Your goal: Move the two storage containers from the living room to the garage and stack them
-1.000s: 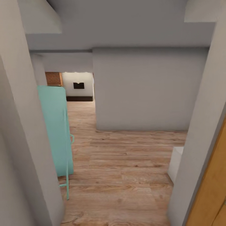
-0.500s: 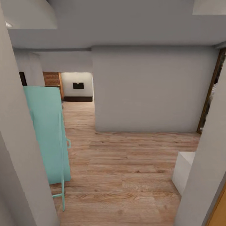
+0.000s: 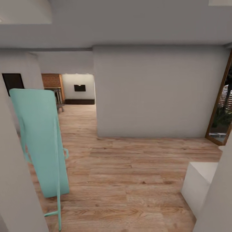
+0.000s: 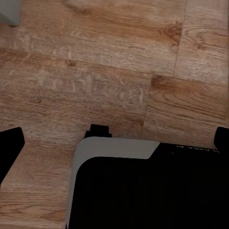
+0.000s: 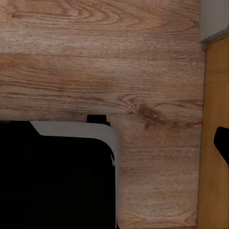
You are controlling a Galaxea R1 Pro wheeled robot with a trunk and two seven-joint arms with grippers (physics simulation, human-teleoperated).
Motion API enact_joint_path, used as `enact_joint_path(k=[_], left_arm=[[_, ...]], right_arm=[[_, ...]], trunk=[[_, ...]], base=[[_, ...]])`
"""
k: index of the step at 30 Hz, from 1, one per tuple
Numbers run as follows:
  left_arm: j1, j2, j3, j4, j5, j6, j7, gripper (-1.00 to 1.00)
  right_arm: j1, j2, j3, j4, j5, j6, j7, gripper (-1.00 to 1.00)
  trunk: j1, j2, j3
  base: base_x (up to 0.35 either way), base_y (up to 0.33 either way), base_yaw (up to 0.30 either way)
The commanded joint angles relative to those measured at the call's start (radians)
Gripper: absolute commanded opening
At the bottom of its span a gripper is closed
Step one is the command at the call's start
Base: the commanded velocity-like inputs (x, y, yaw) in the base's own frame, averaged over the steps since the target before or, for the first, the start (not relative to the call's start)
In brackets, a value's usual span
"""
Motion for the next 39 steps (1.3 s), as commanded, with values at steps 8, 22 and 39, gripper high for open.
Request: enact_joint_path(k=[8, 22, 39], left_arm=[[-0.001, 0.000, -0.008, 0.001, 0.011, -0.003, -0.004, 1.00], [-0.001, 0.000, -0.008, 0.001, 0.011, -0.003, -0.004, 1.00], [-0.001, 0.000, -0.008, 0.001, 0.011, -0.003, -0.004, 1.00]], right_arm=[[-0.001, 0.001, 0.009, 0.003, -0.009, -0.006, 0.000, 1.00], [-0.001, 0.001, 0.007, 0.003, -0.018, -0.009, -0.002, 1.00], [-0.001, 0.001, 0.007, 0.003, -0.019, -0.009, -0.003, 1.00]], trunk=[[0.001, -0.001, -0.001], [0.001, -0.001, -0.001], [0.001, -0.001, -0.001]], base=[[0.325, 0.000, 0.000], [0.325, 0.000, 0.031], [0.325, 0.000, 0.033]])
